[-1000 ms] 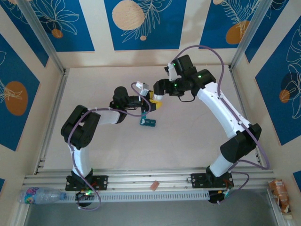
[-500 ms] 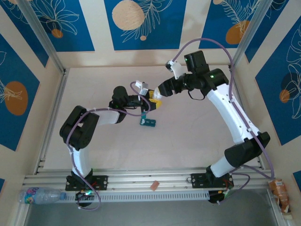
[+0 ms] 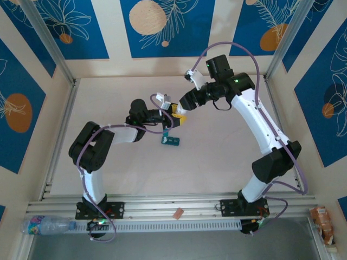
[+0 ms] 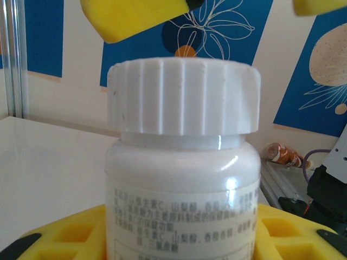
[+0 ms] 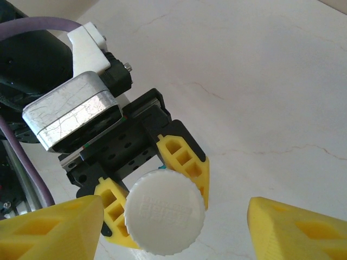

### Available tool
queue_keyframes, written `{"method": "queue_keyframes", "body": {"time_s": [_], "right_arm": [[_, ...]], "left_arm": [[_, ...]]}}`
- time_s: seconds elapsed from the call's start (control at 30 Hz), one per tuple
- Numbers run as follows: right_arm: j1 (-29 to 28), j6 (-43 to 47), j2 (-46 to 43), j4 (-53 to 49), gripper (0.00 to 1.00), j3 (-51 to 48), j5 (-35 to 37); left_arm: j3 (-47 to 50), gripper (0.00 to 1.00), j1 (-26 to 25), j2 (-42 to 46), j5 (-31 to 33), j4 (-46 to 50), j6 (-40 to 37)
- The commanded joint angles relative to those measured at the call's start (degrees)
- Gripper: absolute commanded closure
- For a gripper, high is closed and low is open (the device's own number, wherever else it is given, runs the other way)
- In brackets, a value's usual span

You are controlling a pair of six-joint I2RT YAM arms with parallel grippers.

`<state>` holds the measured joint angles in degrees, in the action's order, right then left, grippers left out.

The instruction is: Sort the pills into containers

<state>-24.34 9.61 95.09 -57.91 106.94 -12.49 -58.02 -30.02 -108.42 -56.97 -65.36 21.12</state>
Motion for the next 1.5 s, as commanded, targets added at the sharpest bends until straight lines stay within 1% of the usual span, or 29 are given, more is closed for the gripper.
{"method": "queue_keyframes", "body": {"time_s": [0.0, 0.13, 0.23, 0.33, 0.5, 0.57, 0.67, 0.77, 0.87, 0.93, 1.0, 1.1, 1.17, 1.27, 1.47], "right_arm": [[0.25, 0.95, 1.35, -1.90, 0.31, 1.41, -2.69], [0.18, 0.77, 2.19, -2.37, 0.33, 1.43, -3.15], [0.21, 0.64, 2.62, -2.47, 0.36, 1.19, -3.24], [0.25, 0.50, 2.95, -2.47, 0.42, 1.08, -3.24], [0.21, -0.11, 3.30, -2.56, 0.58, 0.61, -3.64], [0.21, -0.85, 3.17, -2.29, 0.61, -0.20, -3.88], [-0.20, -3.85, 2.35, -0.67, 0.62, -2.71, -3.49], [-1.83, -9.23, 1.40, 0.72, 0.62, -5.21, -0.59], [-4.47, -17.10, 1.64, -0.10, 0.62, -6.06, 5.16], [-6.88, -23.27, 1.91, -1.06, 0.62, -6.60, 11.69], [-8.54, -29.45, 2.32, -1.84, 0.62, -7.35, 14.73], [-10.06, -34.48, 1.15, 2.04, 0.61, -11.39, 14.76], [-10.28, -36.14, 0.68, 4.09, 0.61, -13.16, 14.47], [-10.29, -36.94, 0.35, 5.27, 0.61, -13.74, 13.89], [-9.45, -36.24, -0.33, 4.50, 0.59, -11.45, 12.96]], "left_arm": [[-0.70, 1.00, -0.01, 2.08, -1.10, -1.40, 0.15], [-0.80, 1.00, -0.01, 2.16, -1.13, -1.26, 0.10], [-0.82, 1.00, 0.01, 2.25, -1.12, -1.17, 0.07], [-0.78, 1.00, -0.03, 2.25, -1.10, -1.17, 0.05], [-0.86, 1.00, 0.04, 2.31, -0.98, -1.21, -0.02], [-0.90, 1.00, 0.01, 2.25, -1.03, -1.26, -0.03], [-0.90, 1.00, -0.04, 2.26, -0.80, -1.42, -0.03], [-1.04, 1.00, -0.02, 2.29, -0.69, -1.52, 0.12], [-1.04, 1.00, -0.02, 2.17, -0.56, -1.73, 0.06], [-1.04, 1.00, -0.04, 2.07, -0.56, -1.72, 0.00], [-1.08, 1.00, 0.04, 1.82, -0.51, -1.91, 0.12], [-1.13, 1.00, 0.03, 1.65, -0.42, -2.46, 0.41], [-1.04, 1.00, 0.02, 1.63, -0.39, -2.49, 0.44], [-0.97, 1.00, -0.02, 1.72, -0.41, -2.53, 0.44], [-0.93, 1.00, -0.02, 1.72, -0.42, -2.41, 0.30]]}}
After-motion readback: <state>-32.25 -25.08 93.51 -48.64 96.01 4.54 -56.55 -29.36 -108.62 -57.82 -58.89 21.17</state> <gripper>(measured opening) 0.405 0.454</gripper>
